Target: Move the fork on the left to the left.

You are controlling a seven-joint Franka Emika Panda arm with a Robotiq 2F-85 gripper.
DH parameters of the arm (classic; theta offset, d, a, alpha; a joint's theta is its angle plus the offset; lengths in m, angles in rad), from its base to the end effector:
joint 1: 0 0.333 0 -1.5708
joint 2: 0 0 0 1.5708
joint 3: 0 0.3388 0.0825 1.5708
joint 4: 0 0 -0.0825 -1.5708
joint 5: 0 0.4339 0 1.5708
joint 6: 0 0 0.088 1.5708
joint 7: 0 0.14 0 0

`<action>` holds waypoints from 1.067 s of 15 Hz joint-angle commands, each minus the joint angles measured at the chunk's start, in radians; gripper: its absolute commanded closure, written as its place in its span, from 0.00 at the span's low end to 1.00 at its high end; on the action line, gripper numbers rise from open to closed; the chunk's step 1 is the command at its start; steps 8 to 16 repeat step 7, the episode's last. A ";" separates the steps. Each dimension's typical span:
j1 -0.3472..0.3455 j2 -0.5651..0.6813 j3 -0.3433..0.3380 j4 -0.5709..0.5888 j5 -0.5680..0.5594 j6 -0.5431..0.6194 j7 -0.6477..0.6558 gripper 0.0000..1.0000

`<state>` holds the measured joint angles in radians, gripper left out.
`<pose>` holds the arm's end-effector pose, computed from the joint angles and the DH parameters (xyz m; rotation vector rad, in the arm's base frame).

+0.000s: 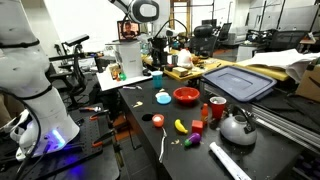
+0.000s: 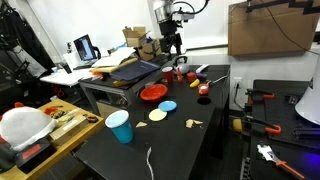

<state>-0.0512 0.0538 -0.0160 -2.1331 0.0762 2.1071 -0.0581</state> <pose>0.5782 -0.0331 0.3371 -3.0705 0.0778 0.1162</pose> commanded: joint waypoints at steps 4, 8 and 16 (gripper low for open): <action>0.021 -0.033 0.000 0.009 0.000 -0.036 0.003 0.00; 0.024 -0.032 0.001 0.020 0.000 -0.055 0.004 0.00; 0.024 -0.032 0.001 0.020 0.000 -0.055 0.004 0.00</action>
